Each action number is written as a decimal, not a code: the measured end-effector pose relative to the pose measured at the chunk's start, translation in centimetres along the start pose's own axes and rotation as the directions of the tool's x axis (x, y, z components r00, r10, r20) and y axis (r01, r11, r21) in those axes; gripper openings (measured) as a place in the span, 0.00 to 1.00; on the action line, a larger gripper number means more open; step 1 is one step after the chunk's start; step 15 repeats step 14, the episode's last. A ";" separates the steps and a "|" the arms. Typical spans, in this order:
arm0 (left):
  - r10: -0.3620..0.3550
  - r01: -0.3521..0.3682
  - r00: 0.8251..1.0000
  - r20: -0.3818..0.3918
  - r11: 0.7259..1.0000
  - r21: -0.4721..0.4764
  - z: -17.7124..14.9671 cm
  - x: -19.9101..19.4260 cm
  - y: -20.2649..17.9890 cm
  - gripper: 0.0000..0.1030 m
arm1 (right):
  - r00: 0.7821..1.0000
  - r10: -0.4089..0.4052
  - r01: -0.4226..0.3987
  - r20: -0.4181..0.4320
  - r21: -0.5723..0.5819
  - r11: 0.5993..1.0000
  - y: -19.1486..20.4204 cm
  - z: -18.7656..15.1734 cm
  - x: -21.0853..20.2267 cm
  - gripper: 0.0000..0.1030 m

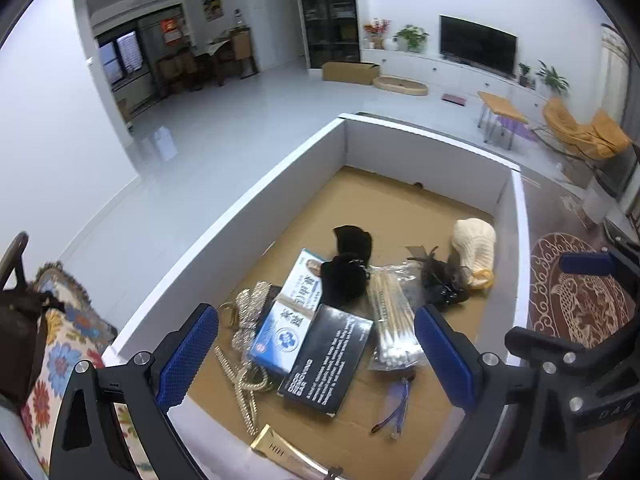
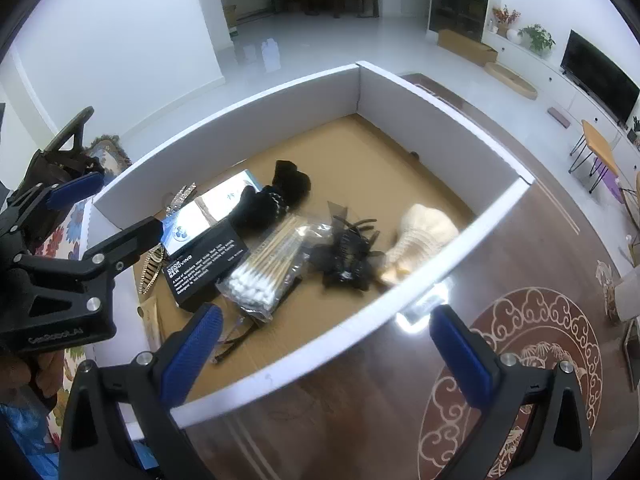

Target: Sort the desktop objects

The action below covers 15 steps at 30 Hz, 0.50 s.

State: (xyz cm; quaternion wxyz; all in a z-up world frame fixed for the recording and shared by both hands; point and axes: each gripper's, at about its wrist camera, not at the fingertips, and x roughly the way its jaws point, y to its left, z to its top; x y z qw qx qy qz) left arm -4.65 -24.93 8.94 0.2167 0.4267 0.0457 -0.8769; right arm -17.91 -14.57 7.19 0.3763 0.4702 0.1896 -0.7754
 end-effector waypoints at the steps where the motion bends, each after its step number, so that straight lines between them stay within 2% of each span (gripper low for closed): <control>1: 0.008 -0.008 1.000 -0.004 1.000 -0.013 0.0 -0.1 0.2 0.97 | 1.000 0.002 -0.002 0.001 -0.004 1.000 0.2 0.1 0.1 1.00; 5: -0.009 0.008 1.000 -0.018 0.998 -0.060 0.1 0.1 1.1 1.00 | 1.000 0.012 -0.012 0.002 -0.019 1.000 0.5 0.2 0.7 1.00; 8: 0.006 -0.011 0.999 -0.045 0.994 -0.105 -0.2 0.3 1.7 1.00 | 1.000 0.004 -0.004 -0.007 -0.027 1.000 0.5 0.2 1.2 1.00; 12: -0.001 0.001 1.000 -0.005 0.990 -0.144 -0.9 -0.4 1.9 1.00 | 1.000 0.002 -0.003 -0.011 -0.020 1.000 0.3 0.4 1.5 1.00; 15: 0.033 -0.030 0.999 0.017 0.990 -0.138 -1.1 -0.9 1.5 1.00 | 1.000 0.009 -0.009 -0.007 -0.018 1.000 0.3 0.7 1.5 1.00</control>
